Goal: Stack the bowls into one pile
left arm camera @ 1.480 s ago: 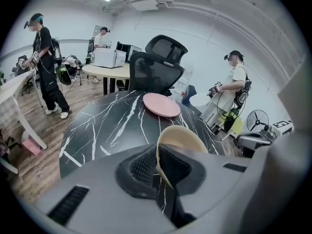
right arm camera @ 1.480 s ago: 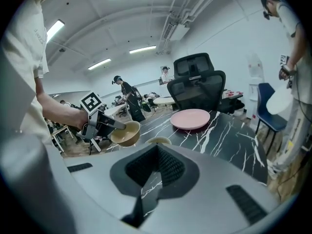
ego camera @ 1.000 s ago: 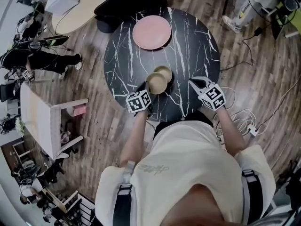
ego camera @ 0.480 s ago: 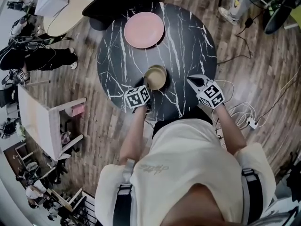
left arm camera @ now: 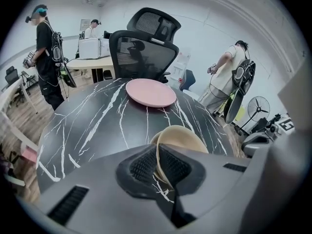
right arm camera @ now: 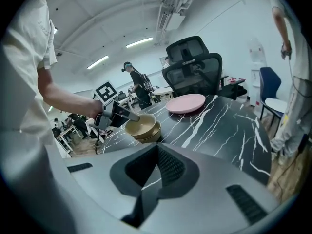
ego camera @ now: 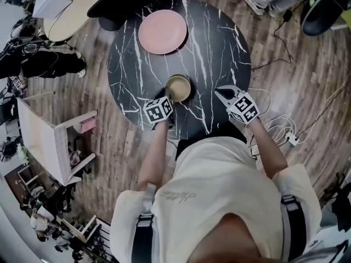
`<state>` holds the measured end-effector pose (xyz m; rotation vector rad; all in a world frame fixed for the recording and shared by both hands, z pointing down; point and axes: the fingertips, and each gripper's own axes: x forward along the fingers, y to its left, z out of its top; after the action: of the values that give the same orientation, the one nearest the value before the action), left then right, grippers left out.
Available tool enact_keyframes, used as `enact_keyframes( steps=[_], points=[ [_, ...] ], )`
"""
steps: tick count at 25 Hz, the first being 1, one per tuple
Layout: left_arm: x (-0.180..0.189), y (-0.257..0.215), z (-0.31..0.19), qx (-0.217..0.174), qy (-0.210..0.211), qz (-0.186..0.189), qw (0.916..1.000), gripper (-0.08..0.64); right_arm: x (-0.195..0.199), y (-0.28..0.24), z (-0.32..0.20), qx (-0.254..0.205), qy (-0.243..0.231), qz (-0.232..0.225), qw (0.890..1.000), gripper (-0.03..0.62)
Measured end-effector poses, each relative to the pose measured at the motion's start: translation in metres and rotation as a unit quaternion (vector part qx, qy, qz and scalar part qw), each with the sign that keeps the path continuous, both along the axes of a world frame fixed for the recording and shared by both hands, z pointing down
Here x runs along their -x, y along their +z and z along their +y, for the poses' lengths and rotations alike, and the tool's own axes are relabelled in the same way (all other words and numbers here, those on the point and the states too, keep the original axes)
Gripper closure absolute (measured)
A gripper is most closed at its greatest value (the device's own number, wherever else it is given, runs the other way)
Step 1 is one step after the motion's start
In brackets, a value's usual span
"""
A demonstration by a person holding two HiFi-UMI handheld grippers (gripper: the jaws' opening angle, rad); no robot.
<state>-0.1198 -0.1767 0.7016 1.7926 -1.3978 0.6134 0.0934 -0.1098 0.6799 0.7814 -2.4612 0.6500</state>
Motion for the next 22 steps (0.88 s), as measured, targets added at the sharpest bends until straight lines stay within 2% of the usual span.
enact_keyframes(
  steps=[22],
  points=[
    [-0.003,0.016,-0.005,0.012,-0.007,-0.034,0.9993,0.528,-0.006,0.009,-0.001,0.007,-0.025,0.002,1.000,0.586]
  ],
)
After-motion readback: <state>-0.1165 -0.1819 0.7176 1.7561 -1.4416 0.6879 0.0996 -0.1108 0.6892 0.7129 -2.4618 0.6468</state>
